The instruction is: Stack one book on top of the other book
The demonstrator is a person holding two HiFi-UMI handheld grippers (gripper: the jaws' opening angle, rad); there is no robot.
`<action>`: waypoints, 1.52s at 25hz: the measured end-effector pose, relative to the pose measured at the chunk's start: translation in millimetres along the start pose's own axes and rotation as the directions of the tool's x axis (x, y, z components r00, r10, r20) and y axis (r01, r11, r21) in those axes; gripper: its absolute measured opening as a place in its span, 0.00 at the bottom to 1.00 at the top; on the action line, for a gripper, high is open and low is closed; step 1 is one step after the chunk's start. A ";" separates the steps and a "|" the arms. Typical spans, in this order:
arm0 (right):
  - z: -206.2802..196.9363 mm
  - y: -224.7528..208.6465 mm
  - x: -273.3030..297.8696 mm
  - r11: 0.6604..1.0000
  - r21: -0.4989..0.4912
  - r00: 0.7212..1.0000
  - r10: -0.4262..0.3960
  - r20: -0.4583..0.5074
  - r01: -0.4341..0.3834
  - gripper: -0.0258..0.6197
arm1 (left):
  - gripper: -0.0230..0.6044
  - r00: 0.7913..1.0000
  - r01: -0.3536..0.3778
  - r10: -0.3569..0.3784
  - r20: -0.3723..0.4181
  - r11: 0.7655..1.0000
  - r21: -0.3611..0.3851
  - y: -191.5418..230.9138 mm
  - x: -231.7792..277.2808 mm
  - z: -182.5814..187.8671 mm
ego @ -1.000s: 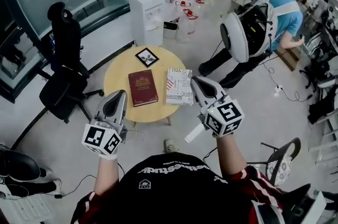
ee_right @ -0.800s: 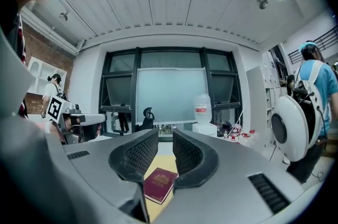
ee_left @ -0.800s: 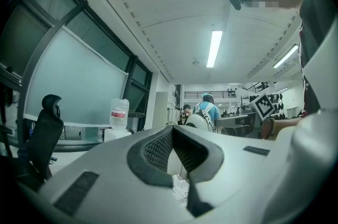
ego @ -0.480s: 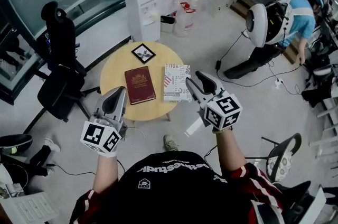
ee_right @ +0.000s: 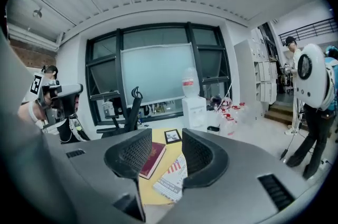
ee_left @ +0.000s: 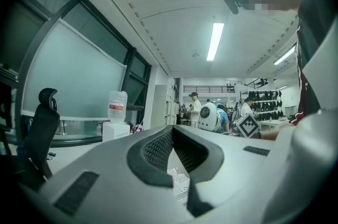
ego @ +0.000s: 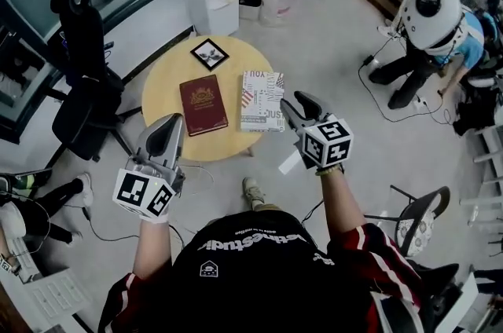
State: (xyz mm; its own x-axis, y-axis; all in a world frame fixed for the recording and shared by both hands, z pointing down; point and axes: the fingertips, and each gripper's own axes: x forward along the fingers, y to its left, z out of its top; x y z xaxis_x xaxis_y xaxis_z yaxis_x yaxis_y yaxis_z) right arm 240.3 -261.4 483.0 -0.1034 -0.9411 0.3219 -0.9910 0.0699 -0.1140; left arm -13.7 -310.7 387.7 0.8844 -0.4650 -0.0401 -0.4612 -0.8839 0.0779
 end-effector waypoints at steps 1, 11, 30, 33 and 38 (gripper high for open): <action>-9.3 -5.7 5.8 1.000 0.011 1.000 -0.003 -0.017 0.003 0.33 | 0.06 1.000 -0.002 0.002 -0.003 1.000 -0.003 0.8 2.4 -1.9; -127.0 -61.4 50.0 0.974 0.222 0.977 0.001 -0.215 0.048 0.36 | 0.06 0.998 -0.023 0.022 -0.052 1.000 -0.007 3.8 13.8 -19.3; -274.9 -113.2 121.5 0.855 0.504 0.916 0.097 -0.390 0.124 0.46 | 0.06 0.982 -0.093 0.092 -0.167 0.996 -0.002 27.9 46.3 -62.2; -282.4 -113.3 126.4 0.822 0.559 0.915 0.140 -0.379 0.106 0.49 | 0.06 0.979 -0.108 0.104 -0.174 0.994 -0.013 31.6 49.5 -64.7; -294.5 -107.4 133.6 0.774 0.630 0.909 0.214 -0.358 0.066 0.53 | 0.06 0.976 -0.116 0.112 -0.188 0.993 -0.009 35.0 53.3 -68.1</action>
State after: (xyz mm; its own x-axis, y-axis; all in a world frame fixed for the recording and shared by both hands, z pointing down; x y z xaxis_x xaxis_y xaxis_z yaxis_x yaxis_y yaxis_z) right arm 308.0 -297.3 815.0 -0.3367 -0.7217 0.6048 -0.7205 -0.2160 -0.6590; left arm 22.1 -363.0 456.2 0.8248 -0.5432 0.1574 -0.5598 -0.8237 0.0907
